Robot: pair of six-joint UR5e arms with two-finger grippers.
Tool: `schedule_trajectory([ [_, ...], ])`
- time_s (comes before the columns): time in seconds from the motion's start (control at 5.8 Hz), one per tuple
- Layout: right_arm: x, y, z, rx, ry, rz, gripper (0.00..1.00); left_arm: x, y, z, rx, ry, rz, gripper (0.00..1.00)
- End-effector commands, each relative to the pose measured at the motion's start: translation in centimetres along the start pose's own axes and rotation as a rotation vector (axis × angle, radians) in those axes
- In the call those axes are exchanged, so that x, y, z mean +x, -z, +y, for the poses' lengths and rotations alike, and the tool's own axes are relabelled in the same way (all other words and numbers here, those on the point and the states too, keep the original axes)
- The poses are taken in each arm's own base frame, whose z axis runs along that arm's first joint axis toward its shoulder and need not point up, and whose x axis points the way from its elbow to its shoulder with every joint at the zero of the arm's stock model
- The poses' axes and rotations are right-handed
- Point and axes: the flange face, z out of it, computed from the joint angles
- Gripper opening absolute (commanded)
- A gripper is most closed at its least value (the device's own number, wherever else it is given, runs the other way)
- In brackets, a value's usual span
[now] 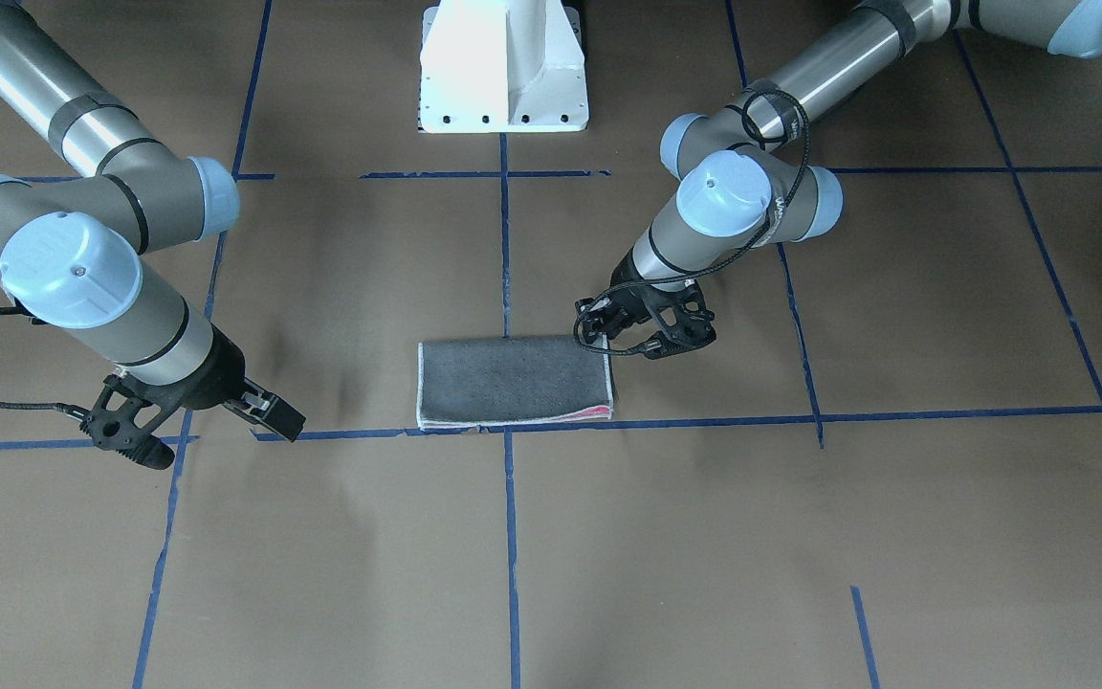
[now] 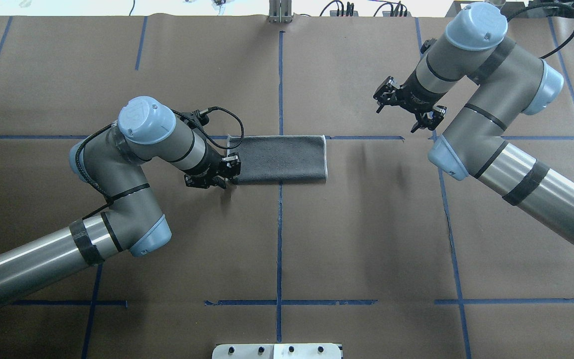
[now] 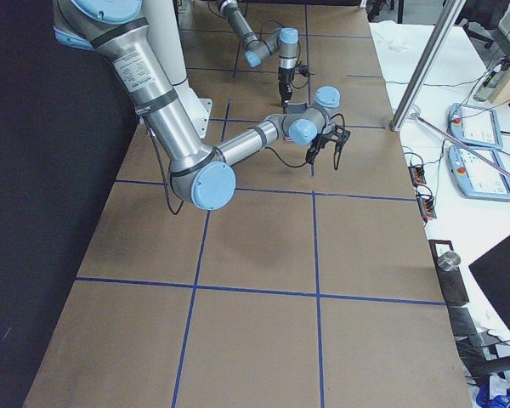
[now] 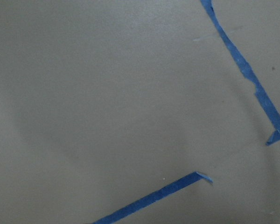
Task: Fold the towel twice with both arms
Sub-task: 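Grasp the end of the folded grey strip with the left gripper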
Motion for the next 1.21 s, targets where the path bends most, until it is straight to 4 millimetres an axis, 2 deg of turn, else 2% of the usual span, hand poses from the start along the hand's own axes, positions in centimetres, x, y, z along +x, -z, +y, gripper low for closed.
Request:
schedule_trajectory([
  [0.0, 0.04, 0.56, 0.23, 0.001, 0.004, -0.008, 1.00, 0.21, -0.08, 0.12, -0.002, 0.001, -0.002, 0.29],
  [0.52, 0.11, 0.69, 0.32, 0.001, 0.005, -0.009, 1.00, 0.40, 0.10, -0.03, 0.001, 0.004, 0.000, 0.18],
  [0.69, 0.06, 0.77, 0.37, 0.001, 0.006, -0.012, 1.00, 0.69, 0.62, -0.37, 0.008, 0.002, 0.009, 0.07],
  [0.86, 0.01, 0.87, 0.44, 0.002, 0.007, -0.013, 1.00, 0.68, 0.69, -0.45, 0.007, 0.001, 0.009, 0.00],
  [1.03, 0.03, 0.94, 0.36, 0.003, 0.006, -0.014, 1.00, 0.83, 0.84, -0.49, 0.009, 0.000, 0.012, 0.00],
])
